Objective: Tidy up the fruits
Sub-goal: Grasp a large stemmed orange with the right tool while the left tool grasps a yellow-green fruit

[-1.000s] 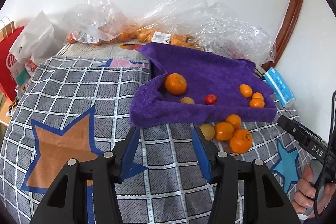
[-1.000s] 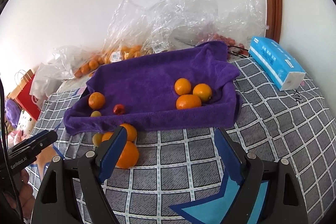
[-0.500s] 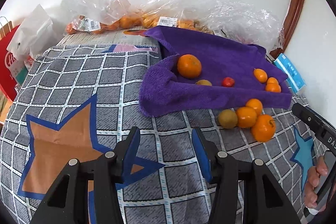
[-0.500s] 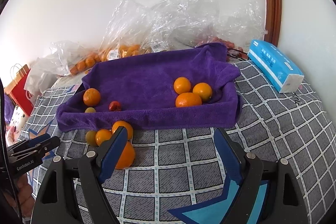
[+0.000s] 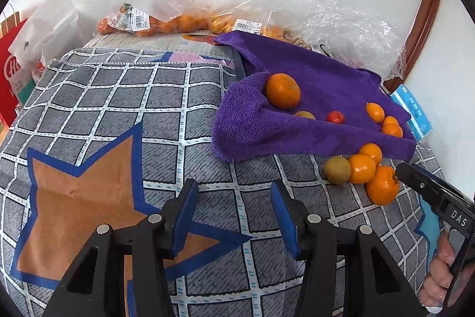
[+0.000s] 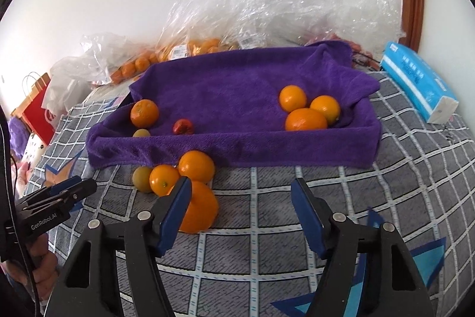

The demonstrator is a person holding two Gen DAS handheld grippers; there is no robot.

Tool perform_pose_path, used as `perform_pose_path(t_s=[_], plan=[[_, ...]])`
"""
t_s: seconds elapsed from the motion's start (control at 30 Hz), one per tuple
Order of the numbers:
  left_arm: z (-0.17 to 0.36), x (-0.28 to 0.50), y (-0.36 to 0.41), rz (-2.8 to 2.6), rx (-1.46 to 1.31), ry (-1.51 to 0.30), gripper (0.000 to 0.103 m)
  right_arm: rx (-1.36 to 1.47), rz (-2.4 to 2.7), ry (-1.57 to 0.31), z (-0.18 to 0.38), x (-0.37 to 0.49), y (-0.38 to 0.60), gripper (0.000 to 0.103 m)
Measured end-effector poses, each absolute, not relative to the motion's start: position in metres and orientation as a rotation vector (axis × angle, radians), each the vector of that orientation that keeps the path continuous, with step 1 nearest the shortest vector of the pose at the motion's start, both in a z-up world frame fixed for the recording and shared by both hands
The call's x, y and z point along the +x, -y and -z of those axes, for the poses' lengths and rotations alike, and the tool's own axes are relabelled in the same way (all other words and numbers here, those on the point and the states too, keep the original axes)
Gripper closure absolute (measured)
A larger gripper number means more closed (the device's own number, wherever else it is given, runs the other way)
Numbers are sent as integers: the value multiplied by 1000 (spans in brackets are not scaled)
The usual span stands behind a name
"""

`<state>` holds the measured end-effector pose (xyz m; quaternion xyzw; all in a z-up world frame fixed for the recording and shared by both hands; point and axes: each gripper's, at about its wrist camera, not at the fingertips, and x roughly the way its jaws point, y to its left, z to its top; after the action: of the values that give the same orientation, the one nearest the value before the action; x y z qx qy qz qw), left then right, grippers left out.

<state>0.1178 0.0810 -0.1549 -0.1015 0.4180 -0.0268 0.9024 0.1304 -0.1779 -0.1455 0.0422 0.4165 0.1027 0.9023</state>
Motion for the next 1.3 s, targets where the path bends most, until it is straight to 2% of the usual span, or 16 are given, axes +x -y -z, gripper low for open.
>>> perform_pose_path(t_s=[0.4,0.47,0.53,0.57,1.0,1.2,1.3], plan=[[155,117,-81,72,-223,-861,50,54,-325,-941,169,132,148,36],[155,117,-82,76,-231,-860,49,24,-330,-943,169,132,145,40],[155,117,-82,79,-233,-860,48,5,-331,-937,170,132,143,58],[155,116,-81,79,-230,-861,48,0,-336,-938,170,132,142,59],[154,115,-78,99,-211,-864,45,24,-263,-873,160,117,190,60],[153,113,-77,139,-217,-856,48,73,-194,-858,164,116,210,60],[153,112,-74,176,-213,-854,55,59,-184,-832,162,113,209,60]])
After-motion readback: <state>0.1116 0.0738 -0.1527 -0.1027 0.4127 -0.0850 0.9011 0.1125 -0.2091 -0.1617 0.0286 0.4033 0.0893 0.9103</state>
